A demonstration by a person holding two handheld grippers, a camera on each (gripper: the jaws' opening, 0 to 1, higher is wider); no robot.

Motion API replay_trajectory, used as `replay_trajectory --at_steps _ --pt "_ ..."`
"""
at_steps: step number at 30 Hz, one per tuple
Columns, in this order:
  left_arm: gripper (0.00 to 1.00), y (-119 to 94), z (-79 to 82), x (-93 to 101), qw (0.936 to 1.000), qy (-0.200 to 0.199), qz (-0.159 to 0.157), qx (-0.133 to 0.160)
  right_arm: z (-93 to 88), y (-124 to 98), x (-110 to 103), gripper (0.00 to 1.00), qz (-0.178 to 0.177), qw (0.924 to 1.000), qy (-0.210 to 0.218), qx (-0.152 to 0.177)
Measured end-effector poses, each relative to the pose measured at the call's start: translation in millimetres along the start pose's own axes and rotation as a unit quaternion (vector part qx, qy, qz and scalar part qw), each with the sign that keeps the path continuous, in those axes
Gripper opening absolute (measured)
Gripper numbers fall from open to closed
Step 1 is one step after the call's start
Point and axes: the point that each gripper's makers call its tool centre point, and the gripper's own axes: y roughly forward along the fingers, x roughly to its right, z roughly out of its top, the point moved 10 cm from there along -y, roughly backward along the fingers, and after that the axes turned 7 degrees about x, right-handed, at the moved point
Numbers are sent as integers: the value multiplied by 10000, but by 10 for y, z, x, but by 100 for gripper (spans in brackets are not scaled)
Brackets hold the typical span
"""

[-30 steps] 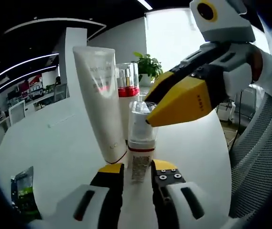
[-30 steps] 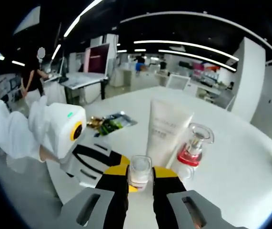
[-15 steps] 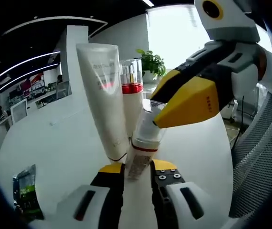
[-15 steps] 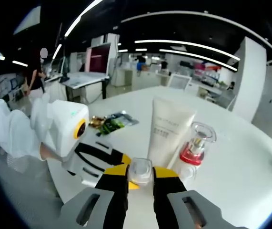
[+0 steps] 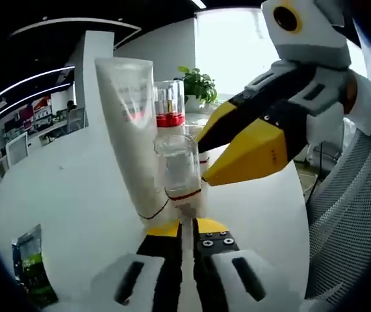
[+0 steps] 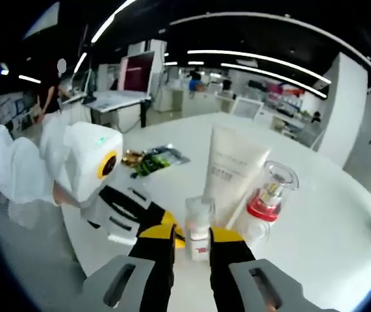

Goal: Arrange the skincare products in the storage area until every visible bottle or jar stands upright without overlapping.

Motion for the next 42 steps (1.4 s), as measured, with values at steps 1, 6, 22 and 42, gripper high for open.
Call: replay_trajectory --at_steps 1,6,22,42 --pt "0 -6 -5 3 9999 95 52 101 5 -2 19 12 2 10000 62 18" --pt "0 -1 9 55 9993 342 32 167 -16 -6 5 10 32 10000 21 -82" --pt "0 6 114 -34 9981 560 137 221 -23 -11 11 9 61 9998 -175 -101" --pt "1 -5 283 -28 9907 1320 28 326 73 190 52 17 31 9948 -1012 -80"
